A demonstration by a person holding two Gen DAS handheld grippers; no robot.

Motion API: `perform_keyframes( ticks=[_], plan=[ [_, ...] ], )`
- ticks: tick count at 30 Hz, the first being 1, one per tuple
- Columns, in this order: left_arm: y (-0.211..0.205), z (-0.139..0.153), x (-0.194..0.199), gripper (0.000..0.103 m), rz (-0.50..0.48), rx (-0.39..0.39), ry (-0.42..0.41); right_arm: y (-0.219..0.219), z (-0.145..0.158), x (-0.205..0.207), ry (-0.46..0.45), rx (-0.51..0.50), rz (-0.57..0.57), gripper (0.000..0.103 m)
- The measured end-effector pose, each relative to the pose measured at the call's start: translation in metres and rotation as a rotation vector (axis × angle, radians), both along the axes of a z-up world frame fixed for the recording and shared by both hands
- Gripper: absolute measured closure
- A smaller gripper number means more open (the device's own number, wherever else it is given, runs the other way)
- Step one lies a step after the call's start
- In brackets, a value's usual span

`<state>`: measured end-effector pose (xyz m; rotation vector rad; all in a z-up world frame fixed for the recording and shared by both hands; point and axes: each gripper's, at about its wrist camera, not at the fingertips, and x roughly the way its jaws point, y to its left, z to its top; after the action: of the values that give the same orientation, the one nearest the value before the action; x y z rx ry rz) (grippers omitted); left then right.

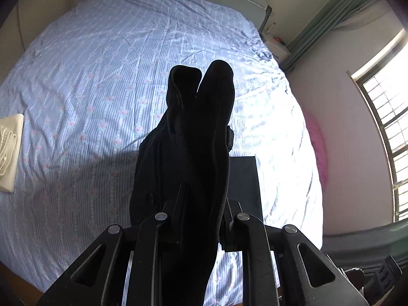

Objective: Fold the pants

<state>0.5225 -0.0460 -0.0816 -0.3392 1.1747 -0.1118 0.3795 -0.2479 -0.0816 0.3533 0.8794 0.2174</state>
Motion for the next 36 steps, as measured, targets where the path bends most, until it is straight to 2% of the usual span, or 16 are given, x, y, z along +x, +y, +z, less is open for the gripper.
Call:
perform_keyframes(
  ticks=[5, 12, 17, 18, 20, 21, 26, 29, 31, 33, 36],
  plan=[
    [-0.076, -0.036, 0.025, 0.084, 0.013, 0.162, 0.066, -0.056, -0.011, 0.009, 0.023, -0.012, -0.025, 0.033],
    [-0.155, -0.113, 0.060, 0.084, -0.007, 0.324, 0.201, -0.129, -0.042, 0.030, 0.092, -0.003, -0.083, 0.034],
    [-0.192, -0.157, 0.077, 0.082, -0.017, 0.365, 0.298, -0.168, -0.066, 0.044, 0.147, 0.005, -0.136, 0.034],
    [-0.198, -0.164, 0.080, 0.077, -0.027, 0.366, 0.320, -0.174, -0.071, 0.046, 0.158, 0.002, -0.146, 0.034],
    [-0.211, -0.176, 0.083, 0.060, -0.053, 0.359, 0.362, -0.184, -0.080, 0.051, 0.180, -0.002, -0.162, 0.034],
    [-0.215, -0.179, 0.084, 0.047, -0.064, 0.348, 0.374, -0.189, -0.084, 0.053, 0.191, -0.001, -0.170, 0.034],
    [-0.208, -0.181, 0.080, 0.037, -0.079, 0.285, 0.382, -0.197, -0.100, 0.070, 0.217, 0.010, -0.142, 0.034],
    [-0.192, -0.174, 0.075, 0.031, -0.068, 0.176, 0.372, -0.190, -0.113, 0.084, 0.228, 0.003, -0.091, 0.034],
    [-0.180, -0.164, 0.076, 0.030, -0.041, 0.098, 0.339, -0.183, -0.121, 0.094, 0.239, 0.006, -0.056, 0.034],
    [-0.170, -0.151, 0.083, 0.022, 0.025, 0.075, 0.297, -0.177, -0.128, 0.105, 0.250, 0.016, -0.023, 0.034],
    [-0.160, -0.137, 0.093, 0.021, 0.041, 0.043, 0.260, -0.167, -0.131, 0.118, 0.249, 0.004, 0.016, 0.034]
  ],
)
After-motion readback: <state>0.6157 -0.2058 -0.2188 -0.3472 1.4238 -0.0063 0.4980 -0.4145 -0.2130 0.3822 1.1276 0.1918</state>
